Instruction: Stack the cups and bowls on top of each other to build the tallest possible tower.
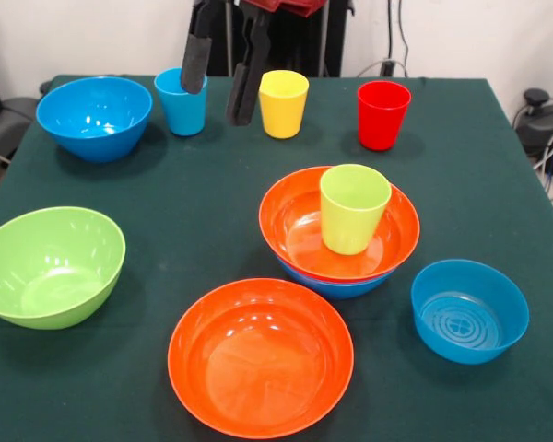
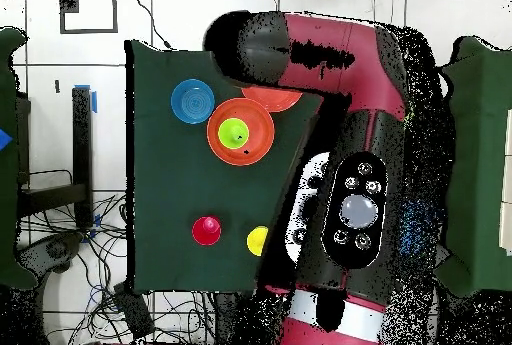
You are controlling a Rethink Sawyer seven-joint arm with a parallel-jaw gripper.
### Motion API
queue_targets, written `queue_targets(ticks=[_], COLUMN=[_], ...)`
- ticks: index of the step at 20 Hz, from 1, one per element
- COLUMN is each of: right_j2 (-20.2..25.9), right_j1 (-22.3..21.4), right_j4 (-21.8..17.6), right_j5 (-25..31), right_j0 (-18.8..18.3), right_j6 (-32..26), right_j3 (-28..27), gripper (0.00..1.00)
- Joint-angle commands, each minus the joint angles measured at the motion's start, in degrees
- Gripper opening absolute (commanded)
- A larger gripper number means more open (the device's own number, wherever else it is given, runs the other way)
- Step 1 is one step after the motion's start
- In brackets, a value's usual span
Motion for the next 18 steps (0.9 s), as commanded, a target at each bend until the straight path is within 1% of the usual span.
queue_targets(ticks=[1, 3, 11, 12, 18], right_j2=[5.94, 6.00, 6.41, 6.57, 7.31], right_j1=[0.72, 0.77, 0.03, -0.08, -0.16], right_j4=[-6.27, -7.06, -10.29, -10.71, -11.67], right_j5=[-3.19, -3.25, -7.83, -9.06, -10.60], right_j0=[-0.26, -0.22, -0.17, -0.26, -0.60], right_j6=[-15.25, -15.39, -15.67, -15.57, -14.29], right_j3=[6.38, 6.14, 7.23, 7.71, 8.84], gripper=[1.00, 1.00, 1.00, 1.00, 1.00])
